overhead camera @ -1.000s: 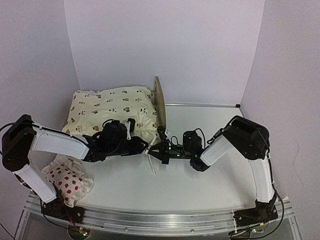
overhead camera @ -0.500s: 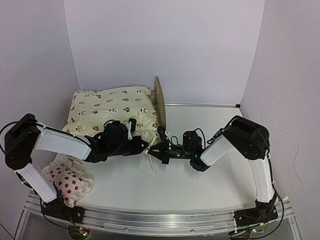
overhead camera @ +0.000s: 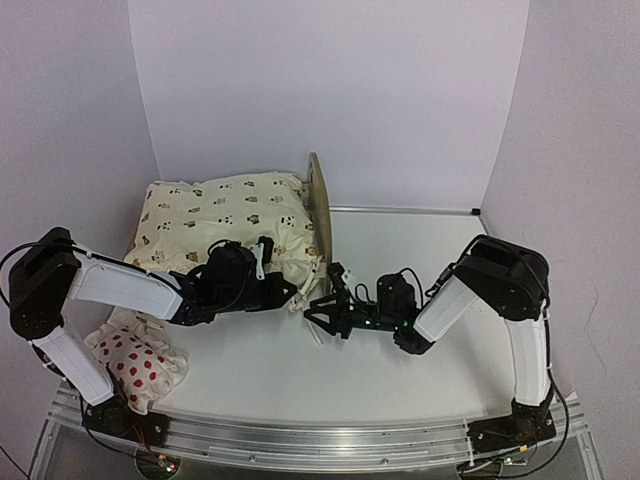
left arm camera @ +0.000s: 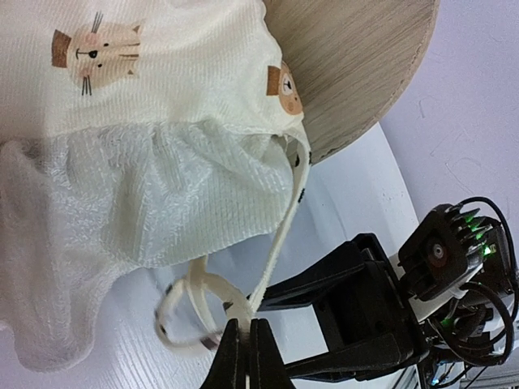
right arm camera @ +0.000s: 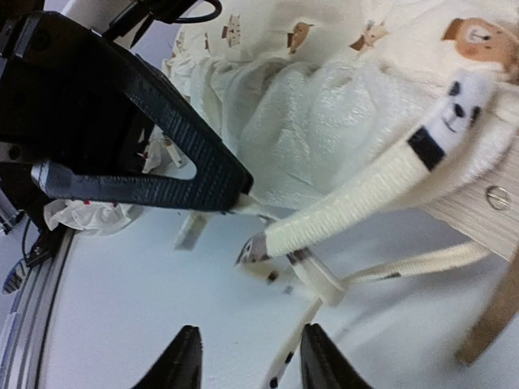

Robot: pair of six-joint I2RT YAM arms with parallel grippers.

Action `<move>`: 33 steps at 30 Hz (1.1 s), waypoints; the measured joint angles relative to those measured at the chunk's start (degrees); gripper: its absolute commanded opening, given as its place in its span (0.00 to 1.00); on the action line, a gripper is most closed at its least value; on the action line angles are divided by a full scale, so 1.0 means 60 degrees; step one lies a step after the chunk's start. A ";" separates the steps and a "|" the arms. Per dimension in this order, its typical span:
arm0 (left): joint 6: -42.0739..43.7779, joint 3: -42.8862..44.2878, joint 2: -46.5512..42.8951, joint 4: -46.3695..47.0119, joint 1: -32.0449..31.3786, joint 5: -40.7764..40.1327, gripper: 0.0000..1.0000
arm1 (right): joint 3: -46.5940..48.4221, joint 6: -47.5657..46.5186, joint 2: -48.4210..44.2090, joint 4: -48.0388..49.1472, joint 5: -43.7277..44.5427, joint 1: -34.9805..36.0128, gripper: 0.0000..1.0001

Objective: Set up the pet bed

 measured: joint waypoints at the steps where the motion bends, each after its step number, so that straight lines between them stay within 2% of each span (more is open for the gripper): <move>1: 0.0044 0.0000 0.0000 0.0003 0.0000 0.0000 0.00 | -0.0211 -0.0039 -0.0150 -0.0003 0.0175 0.0000 0.54; 7: 0.0163 0.0000 0.0016 0.0008 0.0000 0.0033 0.00 | -0.1548 0.0038 -0.1076 0.0024 0.1165 0.0000 0.61; 11: 0.0163 0.0007 0.0115 0.0014 0.0000 0.0084 0.00 | -0.1781 0.0336 -0.1198 -0.0163 0.1635 0.0000 0.65; 17: 0.0163 0.0018 0.0164 0.0093 0.0000 0.0113 0.00 | -0.1329 0.0667 -0.1182 -0.0975 0.2231 0.0195 0.66; 25: 0.0163 0.0018 0.0175 0.0094 0.0000 0.0177 0.00 | -0.0104 0.0015 -0.0654 -0.2283 0.3048 0.0951 0.63; 26: 0.0163 0.0018 0.0175 0.0091 0.0000 0.0186 0.00 | -0.0009 -0.0119 -0.0579 -0.2426 0.3149 0.1031 0.62; 28: 0.0163 0.0018 0.0175 0.0091 0.0000 0.0213 0.00 | 0.0157 -0.0418 -0.0410 -0.2723 0.3366 0.1207 0.51; 31: 0.0166 0.0018 0.0175 0.0087 0.0000 0.0247 0.00 | 0.0323 -0.0801 -0.0170 -0.3024 0.3660 0.1428 0.22; 33: 0.0181 0.0018 0.0175 0.0083 0.0000 0.0251 0.00 | 0.0341 -0.1115 -0.0097 -0.3181 0.3940 0.1560 0.09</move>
